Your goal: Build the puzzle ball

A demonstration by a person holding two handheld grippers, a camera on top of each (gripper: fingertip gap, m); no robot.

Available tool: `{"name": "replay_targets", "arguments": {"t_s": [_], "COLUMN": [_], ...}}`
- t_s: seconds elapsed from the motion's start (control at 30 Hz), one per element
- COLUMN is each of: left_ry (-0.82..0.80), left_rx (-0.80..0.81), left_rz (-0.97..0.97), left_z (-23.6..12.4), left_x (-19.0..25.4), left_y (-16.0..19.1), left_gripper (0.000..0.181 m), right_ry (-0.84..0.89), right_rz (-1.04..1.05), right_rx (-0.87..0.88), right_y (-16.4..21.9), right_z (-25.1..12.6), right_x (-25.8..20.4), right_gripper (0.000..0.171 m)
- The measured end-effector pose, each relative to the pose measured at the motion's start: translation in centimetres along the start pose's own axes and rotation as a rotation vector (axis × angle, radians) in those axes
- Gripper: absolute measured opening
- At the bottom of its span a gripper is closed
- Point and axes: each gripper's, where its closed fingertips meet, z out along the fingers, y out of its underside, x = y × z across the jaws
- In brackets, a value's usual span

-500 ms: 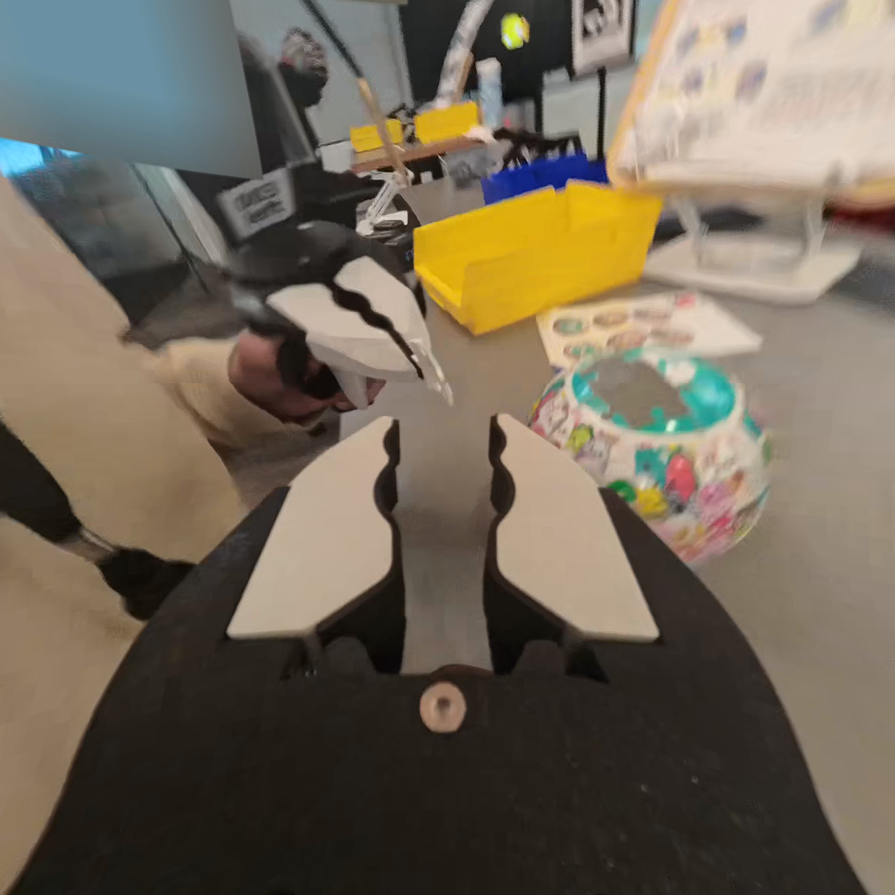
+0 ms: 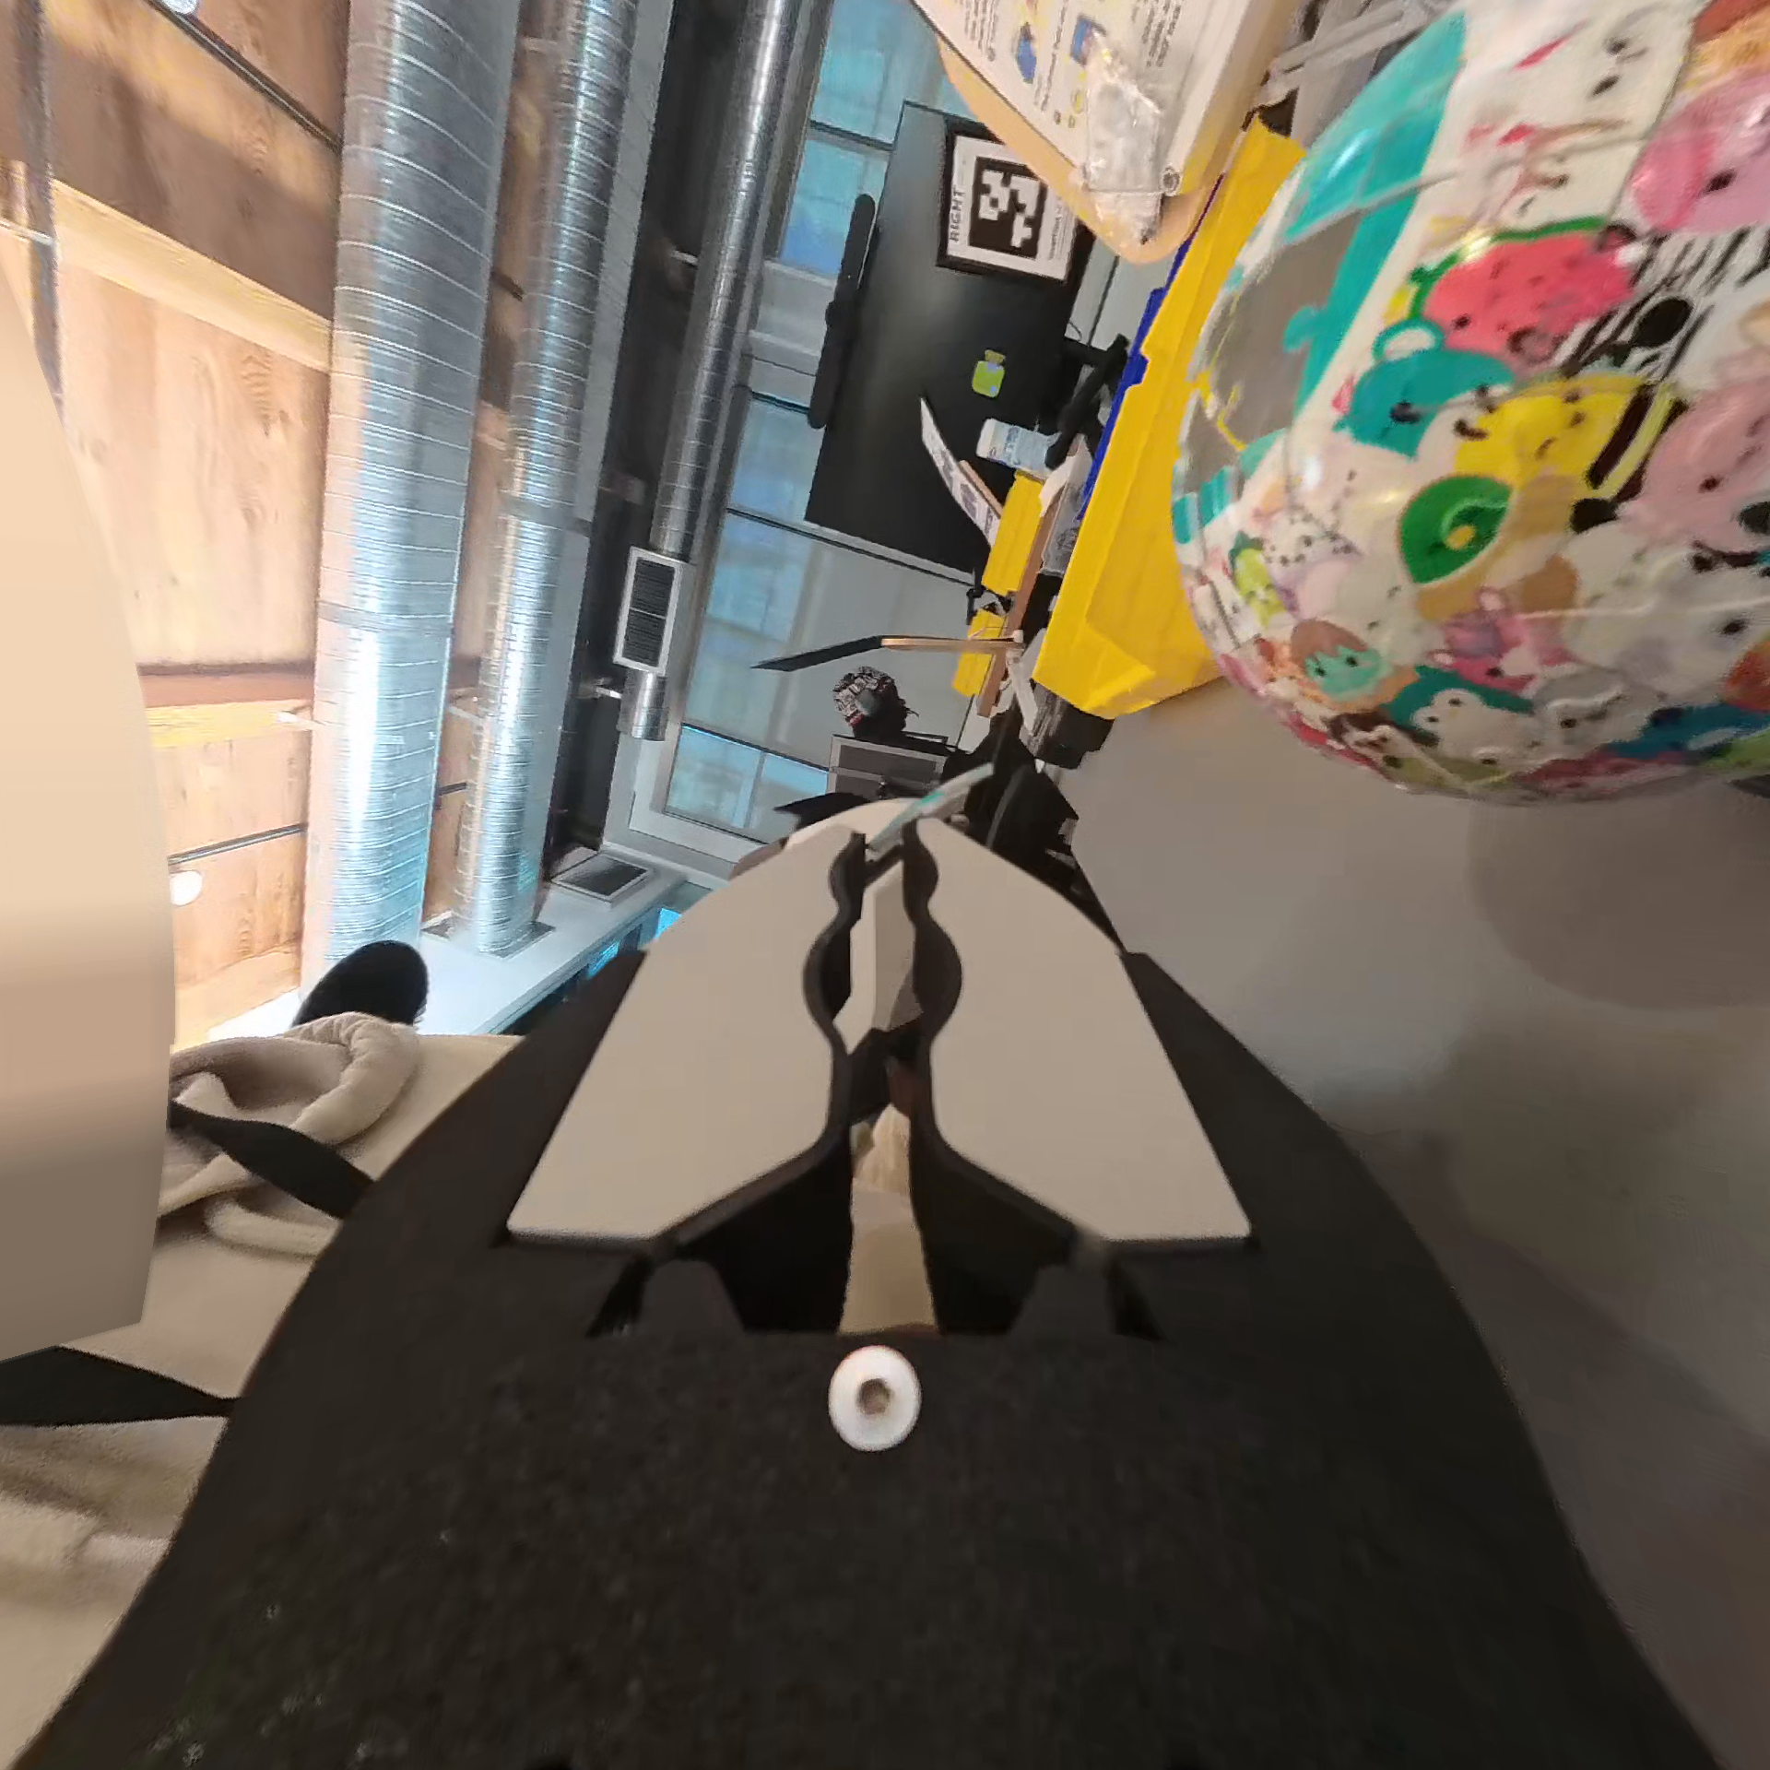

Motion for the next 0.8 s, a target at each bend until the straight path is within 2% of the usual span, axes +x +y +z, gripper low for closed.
{"name": "replay_targets", "arguments": {"t_s": [0.13, 0.27, 0.37, 0.47, 0.53, 0.6, 0.8], "left_ry": [0.023, 0.154, 0.251, 0.415, 0.554, 0.621, 0.656], "left_rx": [0.001, 0.051, 0.096, 0.149, 0.194, 0.236, 0.25], "left_rz": [-0.031, -0.256, -0.386, -0.452, -0.466, -0.467, -0.337], "left_z": [0.1, -0.4, -0.4, -0.1, -0.3, -0.4, -0.2], "left_x": [0.4, 0.9, 0.1, -0.2, 0.0, -0.4, -1.5], "left_y": [0.3, 0.1, -0.3, -1.3, -2.3, -3.0, -3.1], "left_gripper": [0.003, 0.0, 0.004, 0.021, 0.026, 0.031, 0.037], "right_ry": [0.032, 0.019, 0.004, -0.122, -0.2, -0.232, -0.322], "right_rz": [-0.076, -0.302, -0.434, -0.34, -0.255, -0.184, -0.051], "right_rx": [-0.05, -0.167, -0.353, -0.588, -0.644, -0.695, -0.715], "right_y": [0.1, -1.0, -1.5, -1.3, -1.9, -2.0, -1.7], "right_z": [-0.1, -0.6, -0.8, -1.0, -0.8, -0.7, -0.8], "right_x": [0.1, -0.5, -0.7, -1.8, -2.3, -2.1, -2.2], "right_gripper": [0.002, 0.002, 0.002, 0.002, 0.002, 0.002, 0.002]}}
